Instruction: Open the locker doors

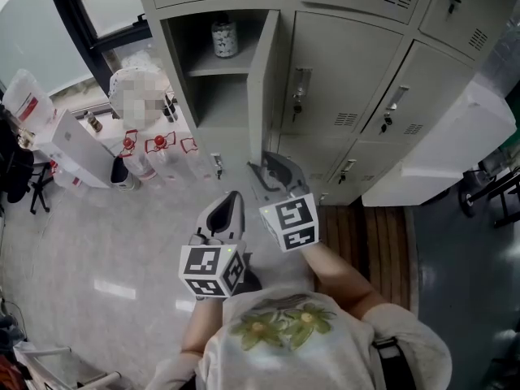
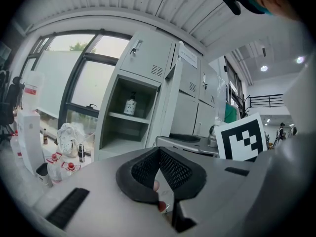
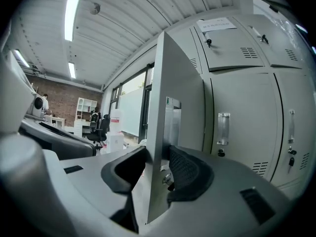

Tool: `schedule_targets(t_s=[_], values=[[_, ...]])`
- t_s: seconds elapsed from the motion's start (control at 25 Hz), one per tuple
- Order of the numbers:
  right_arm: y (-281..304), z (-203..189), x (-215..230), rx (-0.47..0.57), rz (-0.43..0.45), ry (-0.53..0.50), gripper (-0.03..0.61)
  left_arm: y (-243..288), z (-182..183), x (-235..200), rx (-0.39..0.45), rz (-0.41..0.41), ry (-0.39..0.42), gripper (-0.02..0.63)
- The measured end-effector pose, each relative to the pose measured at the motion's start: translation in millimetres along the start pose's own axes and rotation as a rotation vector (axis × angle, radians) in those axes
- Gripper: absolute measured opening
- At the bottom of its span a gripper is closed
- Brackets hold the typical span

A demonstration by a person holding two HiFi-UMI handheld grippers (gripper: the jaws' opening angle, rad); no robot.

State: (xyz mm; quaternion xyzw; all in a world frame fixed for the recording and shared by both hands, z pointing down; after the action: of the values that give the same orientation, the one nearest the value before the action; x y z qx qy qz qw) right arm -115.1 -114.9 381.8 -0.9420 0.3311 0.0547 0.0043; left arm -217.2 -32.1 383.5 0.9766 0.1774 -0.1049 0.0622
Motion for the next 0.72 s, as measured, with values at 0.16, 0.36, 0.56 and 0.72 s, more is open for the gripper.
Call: schedule_targets(t_s=[0.16,0.36,0.56,0.72], values=[[-6,-1,6,0.005,-0.011,0.001,0.146,3,-1,7,-0.004,-0.011,0.006,0.029],[-13,-1,12,0.01,-0.031,0.009,0.146,7,-2,14,-0.01,-0.024,0.015,0.029],[-20,-4,20,0.034,-0.039,0.023,0.154,12,-3,19,-0.015,-0.037,0.018,0.029],[-27,-3,23,0.063,-0.037,0.006,0.155,18,-5,24,-0.019,-0.045,0.02,0.029]])
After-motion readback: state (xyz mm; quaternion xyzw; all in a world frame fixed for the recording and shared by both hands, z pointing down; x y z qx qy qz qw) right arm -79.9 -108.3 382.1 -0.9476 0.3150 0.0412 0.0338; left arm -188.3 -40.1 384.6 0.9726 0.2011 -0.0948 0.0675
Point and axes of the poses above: the fingertips, and each gripper's own axes: y forward along the fingers, x to its right, z out of its top, the point moved 7 cm from there along -y, backward along the fingers, and after that the axes turned 4 degrees about x, right-handed, at the moved point
